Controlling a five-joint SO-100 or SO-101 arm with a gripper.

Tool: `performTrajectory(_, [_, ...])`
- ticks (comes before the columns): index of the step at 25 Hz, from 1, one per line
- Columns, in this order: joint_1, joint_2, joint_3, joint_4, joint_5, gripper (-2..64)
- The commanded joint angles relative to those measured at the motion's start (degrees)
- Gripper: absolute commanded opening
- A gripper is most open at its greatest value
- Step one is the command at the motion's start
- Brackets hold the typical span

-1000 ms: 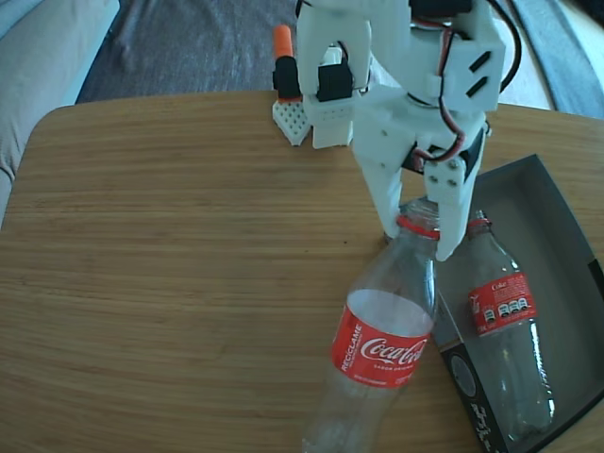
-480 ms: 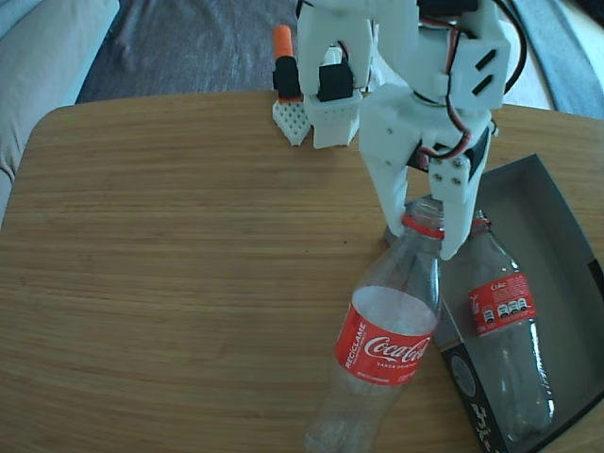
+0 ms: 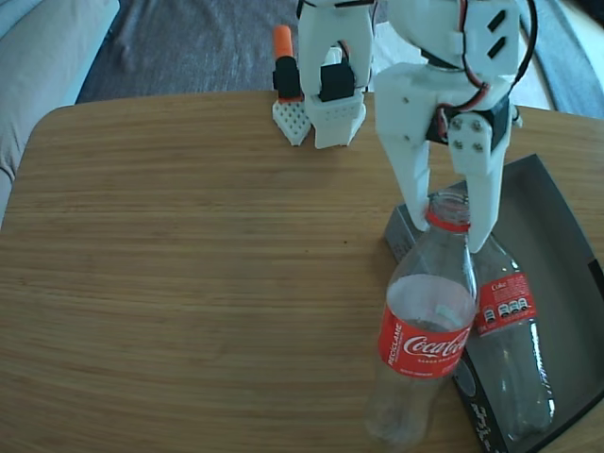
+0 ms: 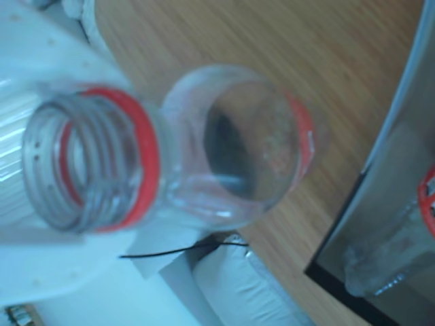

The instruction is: Grasp the bottles and put them in the box.

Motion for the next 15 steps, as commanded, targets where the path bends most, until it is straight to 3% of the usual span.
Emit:
performTrajectory(1, [0.18,0.70,-2.81,3.08,0.97,-0.4])
performTrajectory(9, [0.26,0.70,-3.60,2.90,3.34,-0.4])
performTrajectory(15, [0.26,1.58,-3.60,-0.62,8.35,-0.5])
